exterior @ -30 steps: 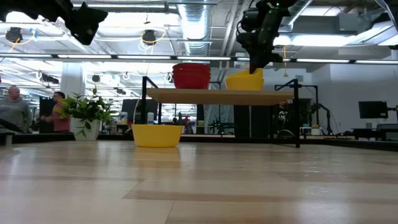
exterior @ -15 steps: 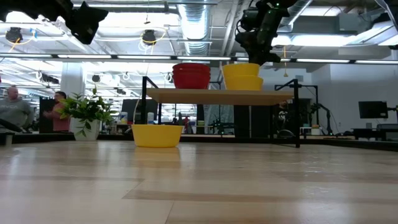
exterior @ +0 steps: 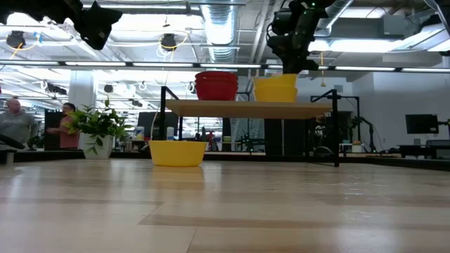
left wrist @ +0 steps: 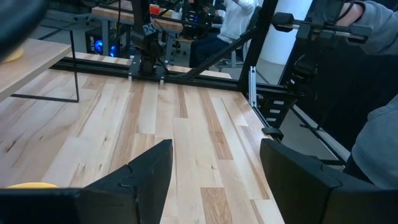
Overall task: Pick & Place Mini bowls
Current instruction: Stack the right yellow bowl on top of the yellow bowl on the shelf
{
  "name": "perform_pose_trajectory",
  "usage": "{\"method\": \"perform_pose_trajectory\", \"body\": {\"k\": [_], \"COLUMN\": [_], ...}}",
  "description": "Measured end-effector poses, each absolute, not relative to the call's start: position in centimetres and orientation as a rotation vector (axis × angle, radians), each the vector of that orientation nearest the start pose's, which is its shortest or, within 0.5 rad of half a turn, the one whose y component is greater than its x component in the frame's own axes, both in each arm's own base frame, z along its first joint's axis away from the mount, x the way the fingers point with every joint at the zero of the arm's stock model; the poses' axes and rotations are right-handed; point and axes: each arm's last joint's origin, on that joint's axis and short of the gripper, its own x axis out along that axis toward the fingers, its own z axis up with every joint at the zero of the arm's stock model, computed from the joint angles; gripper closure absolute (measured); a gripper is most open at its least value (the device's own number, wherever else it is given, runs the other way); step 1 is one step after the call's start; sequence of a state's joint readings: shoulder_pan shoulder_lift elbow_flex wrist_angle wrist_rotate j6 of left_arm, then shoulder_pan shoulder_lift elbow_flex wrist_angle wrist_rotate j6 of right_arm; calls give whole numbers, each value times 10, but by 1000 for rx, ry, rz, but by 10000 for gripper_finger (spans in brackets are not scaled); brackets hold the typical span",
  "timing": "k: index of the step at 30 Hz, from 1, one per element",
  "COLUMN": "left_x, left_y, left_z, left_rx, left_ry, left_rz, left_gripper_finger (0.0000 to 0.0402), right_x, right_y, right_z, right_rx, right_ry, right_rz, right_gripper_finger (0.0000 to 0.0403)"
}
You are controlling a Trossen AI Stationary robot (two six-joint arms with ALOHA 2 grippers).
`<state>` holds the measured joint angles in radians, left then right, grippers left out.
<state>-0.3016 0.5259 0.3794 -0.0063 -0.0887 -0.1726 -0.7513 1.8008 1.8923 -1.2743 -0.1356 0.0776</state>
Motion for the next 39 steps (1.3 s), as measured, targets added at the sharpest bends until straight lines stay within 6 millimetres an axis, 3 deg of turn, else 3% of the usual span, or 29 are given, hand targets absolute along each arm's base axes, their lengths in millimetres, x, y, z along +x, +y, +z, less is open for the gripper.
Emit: {"method": "perform_pose_trajectory", "body": {"k": [18,28,34,39], "left_x": [133,133,133,133], "left_y": [-39,-39,-39,-39], "left_z": [245,245,246,246], "left_rx": [-142,-143,-143,-143], "left_ry": [167,162,161,161], "left_rz": [-199,-200,-199,-200], "left_gripper_finger": [160,160,160,160], "right_x": [262,252,241,241], "right_y": [-240,-233,-224,-222], "right_z": [354,369,388,389], "right_rx": [579,539,477,510], "right_ry": [1063,1027,974,945], "right_rz": [-590,-612,-631,-517], "right_gripper_finger": [287,239,235,278]}}
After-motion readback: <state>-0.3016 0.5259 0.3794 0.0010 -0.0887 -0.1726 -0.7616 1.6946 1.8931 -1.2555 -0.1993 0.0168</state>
